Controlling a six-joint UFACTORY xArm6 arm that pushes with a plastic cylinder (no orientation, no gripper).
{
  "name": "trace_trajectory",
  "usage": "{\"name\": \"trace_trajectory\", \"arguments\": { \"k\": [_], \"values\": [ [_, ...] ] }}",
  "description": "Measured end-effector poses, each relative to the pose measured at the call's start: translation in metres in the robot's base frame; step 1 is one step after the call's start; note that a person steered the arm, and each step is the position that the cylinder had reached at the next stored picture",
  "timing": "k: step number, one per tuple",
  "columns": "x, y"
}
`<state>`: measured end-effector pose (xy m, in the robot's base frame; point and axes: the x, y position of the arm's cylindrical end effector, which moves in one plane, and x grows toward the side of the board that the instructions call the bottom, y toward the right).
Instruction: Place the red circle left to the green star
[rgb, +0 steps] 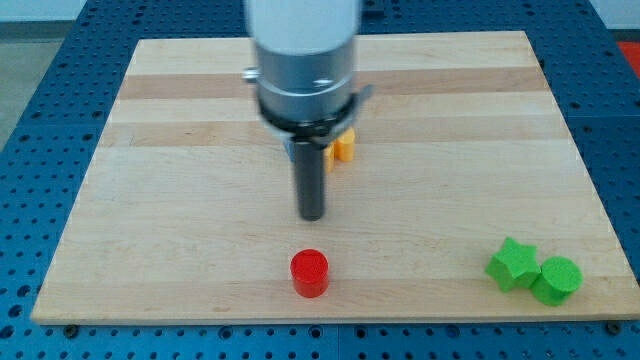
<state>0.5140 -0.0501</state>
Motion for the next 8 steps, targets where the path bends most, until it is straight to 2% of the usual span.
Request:
{"name": "trace_trajectory", "arguments": {
  "k": [1,2,6,8],
  "values": [
    [0.033,-0.053],
    [0.069,-0.058],
    [0.072,0.110],
    [0.064,0.134]
  ]
}}
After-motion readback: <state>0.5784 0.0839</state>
